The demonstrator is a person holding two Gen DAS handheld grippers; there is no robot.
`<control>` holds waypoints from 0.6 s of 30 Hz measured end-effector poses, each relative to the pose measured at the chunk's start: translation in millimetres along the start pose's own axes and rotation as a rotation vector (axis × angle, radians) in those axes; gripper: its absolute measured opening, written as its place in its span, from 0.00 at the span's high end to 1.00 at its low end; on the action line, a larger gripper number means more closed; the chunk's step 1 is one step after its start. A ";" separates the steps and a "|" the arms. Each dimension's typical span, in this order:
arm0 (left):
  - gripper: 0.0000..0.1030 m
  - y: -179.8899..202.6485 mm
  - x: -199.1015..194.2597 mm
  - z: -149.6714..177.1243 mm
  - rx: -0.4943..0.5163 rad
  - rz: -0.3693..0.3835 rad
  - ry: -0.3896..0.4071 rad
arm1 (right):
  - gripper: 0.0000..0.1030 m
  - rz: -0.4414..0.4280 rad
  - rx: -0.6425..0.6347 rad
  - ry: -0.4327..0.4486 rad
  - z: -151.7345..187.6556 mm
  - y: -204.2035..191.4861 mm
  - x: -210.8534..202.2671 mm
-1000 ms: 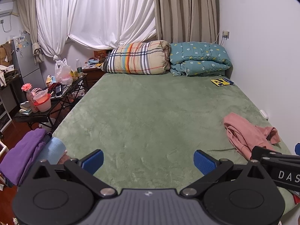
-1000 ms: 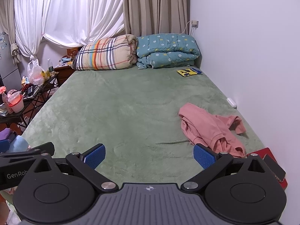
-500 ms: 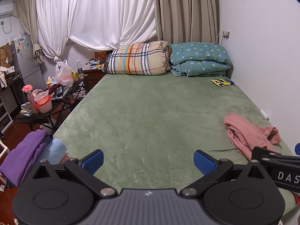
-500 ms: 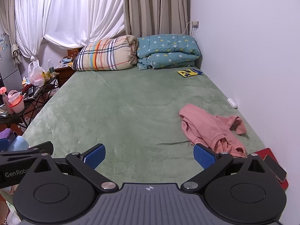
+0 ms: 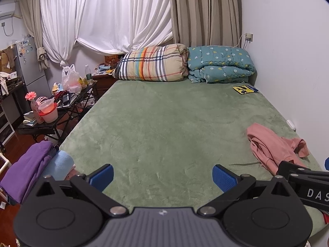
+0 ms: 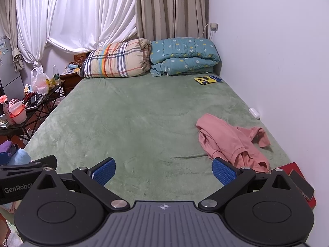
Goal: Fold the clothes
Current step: 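Move both tools toward the crumpled pink sweatshirt on the bed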
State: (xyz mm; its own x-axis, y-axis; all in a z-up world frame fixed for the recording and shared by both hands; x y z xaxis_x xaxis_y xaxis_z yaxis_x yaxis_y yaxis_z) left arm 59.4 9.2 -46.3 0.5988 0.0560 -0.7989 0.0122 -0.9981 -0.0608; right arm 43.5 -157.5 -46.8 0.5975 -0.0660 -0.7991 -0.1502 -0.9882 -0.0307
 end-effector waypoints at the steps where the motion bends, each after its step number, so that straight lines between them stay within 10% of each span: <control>1: 0.00 -0.3 0.1 0.0 -0.001 0.000 0.000 | 0.02 0.001 0.001 0.000 -1.6 0.5 0.8; 18: 0.00 -5.2 6.4 3.5 -0.001 -0.001 -0.016 | 0.02 0.000 0.028 0.033 21.0 16.0 -0.6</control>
State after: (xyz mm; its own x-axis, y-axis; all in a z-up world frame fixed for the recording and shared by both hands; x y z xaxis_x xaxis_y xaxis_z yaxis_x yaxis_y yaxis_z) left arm 60.4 14.8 -53.2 0.5859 0.0578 -0.8083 0.0141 -0.9980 -0.0611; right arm 24.2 -170.3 -59.4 0.6229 -0.0712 -0.7790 -0.1718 -0.9840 -0.0475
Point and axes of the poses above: each gripper's, at about its wrist camera, not at the fingertips, and x roughly the way its jaws point, y to its right, z to its underside, the point moved 7 cm from there along x, roughly the way its jaws point, and after that the axes turned 15 degrees about -y, right-handed, at the moved point
